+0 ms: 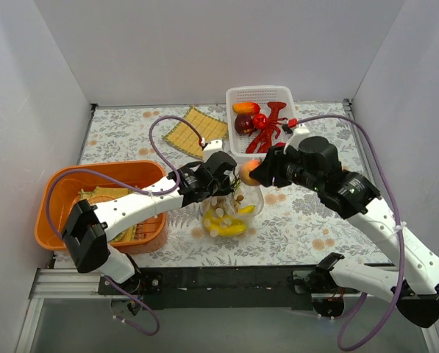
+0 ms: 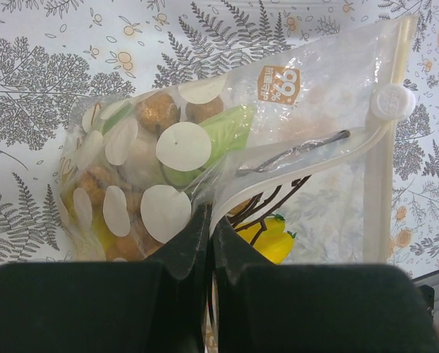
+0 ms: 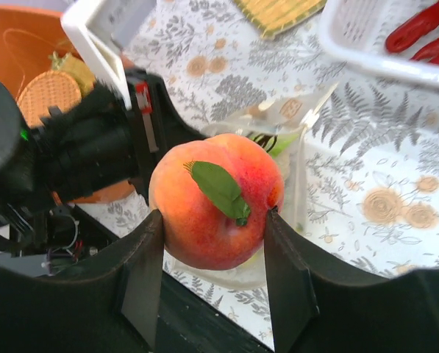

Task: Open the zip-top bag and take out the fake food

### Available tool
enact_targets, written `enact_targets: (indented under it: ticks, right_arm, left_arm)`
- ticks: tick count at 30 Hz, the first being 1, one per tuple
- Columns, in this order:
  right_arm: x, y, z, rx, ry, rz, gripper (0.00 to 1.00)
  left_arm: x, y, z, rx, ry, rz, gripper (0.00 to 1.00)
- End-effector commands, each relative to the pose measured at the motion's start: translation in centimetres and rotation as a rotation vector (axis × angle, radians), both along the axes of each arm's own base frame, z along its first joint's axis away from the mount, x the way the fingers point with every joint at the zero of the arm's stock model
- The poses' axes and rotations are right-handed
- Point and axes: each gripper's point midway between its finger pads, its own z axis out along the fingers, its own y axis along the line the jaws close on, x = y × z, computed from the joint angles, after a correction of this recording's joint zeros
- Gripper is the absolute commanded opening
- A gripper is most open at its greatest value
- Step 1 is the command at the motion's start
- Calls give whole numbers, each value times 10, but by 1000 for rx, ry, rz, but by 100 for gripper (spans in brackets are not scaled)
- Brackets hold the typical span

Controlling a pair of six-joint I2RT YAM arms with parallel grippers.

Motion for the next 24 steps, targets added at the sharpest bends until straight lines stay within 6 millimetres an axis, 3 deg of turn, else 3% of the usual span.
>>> enact_targets:
  ticks: [1, 3, 7, 9, 16, 19, 20, 21, 22, 23, 24]
  right_arm:
    - [36, -8, 53, -1, -145, -81, 17]
    - [55, -12, 63, 6, -159, -114, 18]
    - [95, -28, 64, 20, -166, -191, 18]
    - [121, -37, 55, 18, -156, -224, 18]
    - [212, -64, -10, -20, -113, -364, 24]
    - [241, -66, -38, -42, -85, -388, 35]
    - [249, -66, -40, -51, -85, -390, 48]
    - [255, -63, -44, -56, -78, -377, 53]
    - [262, -61, -61, -73, -46, -369, 59]
    - [266, -58, -61, -75, -44, -362, 69]
    - [268, -56, -63, -77, -40, -349, 73]
  left_arm:
    - [-1, 10, 7, -22, -2, 9, 0]
    - [-2, 10, 5, -21, 3, 6, 0]
    - [-3, 7, 2, -22, 11, -4, 0]
    - [-4, 7, 1, -24, 19, -8, 0]
    - [-6, 5, 20, -55, -3, -31, 0]
    - [-5, 5, 30, -62, -14, -35, 0]
    - [-6, 4, 32, -66, -16, -38, 0]
    - [-6, 5, 33, -64, -17, -39, 0]
    - [-7, 5, 34, -66, -17, -41, 0]
    - [-6, 5, 37, -69, -22, -41, 0]
    - [-5, 5, 38, -72, -27, -40, 0]
